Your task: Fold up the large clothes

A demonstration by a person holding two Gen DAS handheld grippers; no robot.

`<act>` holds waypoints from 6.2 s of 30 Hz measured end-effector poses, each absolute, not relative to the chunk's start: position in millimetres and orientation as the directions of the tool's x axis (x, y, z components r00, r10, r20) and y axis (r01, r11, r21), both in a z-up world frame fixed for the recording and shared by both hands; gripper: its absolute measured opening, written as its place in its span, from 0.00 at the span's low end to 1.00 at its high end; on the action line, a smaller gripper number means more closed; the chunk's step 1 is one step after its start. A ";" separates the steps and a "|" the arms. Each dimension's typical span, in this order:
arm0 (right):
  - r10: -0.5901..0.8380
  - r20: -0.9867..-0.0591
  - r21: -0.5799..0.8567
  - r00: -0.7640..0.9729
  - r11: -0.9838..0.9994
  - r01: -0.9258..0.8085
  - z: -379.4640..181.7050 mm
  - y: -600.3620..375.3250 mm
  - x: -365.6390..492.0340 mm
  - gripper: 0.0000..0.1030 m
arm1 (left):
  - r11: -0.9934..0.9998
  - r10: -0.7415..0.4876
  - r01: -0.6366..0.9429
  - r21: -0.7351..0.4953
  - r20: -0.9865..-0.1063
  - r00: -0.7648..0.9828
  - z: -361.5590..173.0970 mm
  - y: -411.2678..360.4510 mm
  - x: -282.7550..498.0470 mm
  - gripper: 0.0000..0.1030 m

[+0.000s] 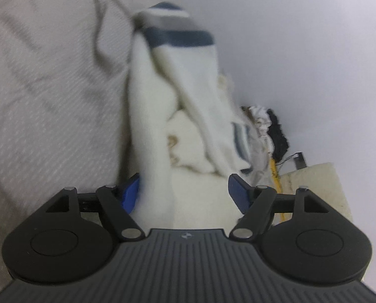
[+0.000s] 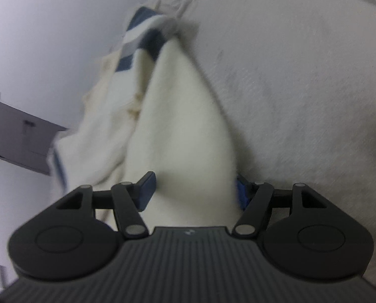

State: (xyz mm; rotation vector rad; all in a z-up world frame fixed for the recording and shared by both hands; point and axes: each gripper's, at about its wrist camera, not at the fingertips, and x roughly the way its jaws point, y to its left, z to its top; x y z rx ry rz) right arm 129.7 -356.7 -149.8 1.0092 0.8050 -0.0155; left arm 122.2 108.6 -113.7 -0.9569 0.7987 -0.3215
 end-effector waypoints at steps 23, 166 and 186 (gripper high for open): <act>0.470 -0.634 0.739 0.614 0.603 0.302 -141.6 -309.2 103.1 0.23 | 0.746 -0.385 -0.233 -0.624 -0.689 0.614 -132.6 71.7 96.7 0.24; -0.033 -0.614 0.006 0.788 0.999 0.046 -89.9 -263.1 210.1 0.46 | 0.994 0.039 0.030 0.107 -0.588 0.808 -81.0 -12.2 209.4 0.69; -0.076 -0.494 0.006 0.866 0.996 0.091 -58.6 -291.0 188.2 0.08 | 0.988 0.111 -0.150 -0.048 -0.462 0.880 -28.5 53.6 161.2 0.06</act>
